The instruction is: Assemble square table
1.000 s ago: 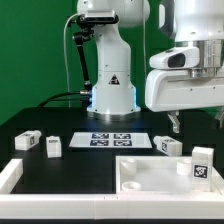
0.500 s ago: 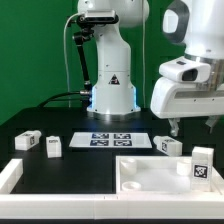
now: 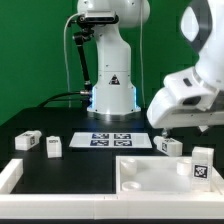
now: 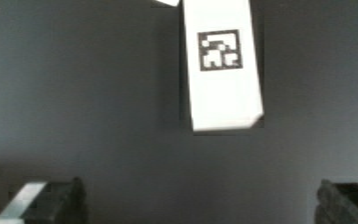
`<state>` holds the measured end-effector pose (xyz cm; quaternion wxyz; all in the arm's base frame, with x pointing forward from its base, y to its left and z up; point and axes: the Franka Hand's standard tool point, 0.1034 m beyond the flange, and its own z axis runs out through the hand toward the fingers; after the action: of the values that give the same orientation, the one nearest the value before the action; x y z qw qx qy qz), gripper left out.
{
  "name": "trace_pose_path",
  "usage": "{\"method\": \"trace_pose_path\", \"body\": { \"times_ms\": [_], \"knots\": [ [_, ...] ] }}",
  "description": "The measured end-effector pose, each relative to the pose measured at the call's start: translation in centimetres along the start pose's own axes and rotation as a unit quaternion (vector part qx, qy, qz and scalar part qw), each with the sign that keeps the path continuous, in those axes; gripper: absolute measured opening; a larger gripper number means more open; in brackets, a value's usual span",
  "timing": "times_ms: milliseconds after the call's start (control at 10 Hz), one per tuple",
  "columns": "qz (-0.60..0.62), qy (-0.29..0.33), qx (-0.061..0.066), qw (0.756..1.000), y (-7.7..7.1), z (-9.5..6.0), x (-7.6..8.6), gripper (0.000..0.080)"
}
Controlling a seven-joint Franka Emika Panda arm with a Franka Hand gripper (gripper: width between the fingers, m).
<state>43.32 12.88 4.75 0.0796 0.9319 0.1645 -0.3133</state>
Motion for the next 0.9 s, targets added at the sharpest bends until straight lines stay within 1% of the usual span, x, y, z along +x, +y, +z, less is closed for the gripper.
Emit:
{"method": "trace_pose_path", "body": {
  "times_ms": [100, 200, 300, 500, 600, 700, 900],
  "knots": [
    [0.004, -0.026, -0.001, 1.0, 0.0, 0.6, -0.4, 0.0648],
    [0.008, -0.062, -0.001, 0.998, 0.2, 0.6, -0.6, 0.0648],
    [0.009, -0.059, -0.002, 0.998, 0.4, 0.5, 0.0, 0.0648],
    [0.014, -0.059, 0.0, 0.998, 0.6, 0.6, -0.1, 0.0648],
    [0.024, -0.066, 0.003, 0.998, 0.4, 0.9, -0.3, 0.0648],
    [0.036, -0.085, 0.008, 0.996, -0.2, 2.0, -0.6, 0.0648],
    [0.047, -0.103, 0.011, 0.994, -0.7, 3.8, -1.0, 0.0648]
  ]
}}
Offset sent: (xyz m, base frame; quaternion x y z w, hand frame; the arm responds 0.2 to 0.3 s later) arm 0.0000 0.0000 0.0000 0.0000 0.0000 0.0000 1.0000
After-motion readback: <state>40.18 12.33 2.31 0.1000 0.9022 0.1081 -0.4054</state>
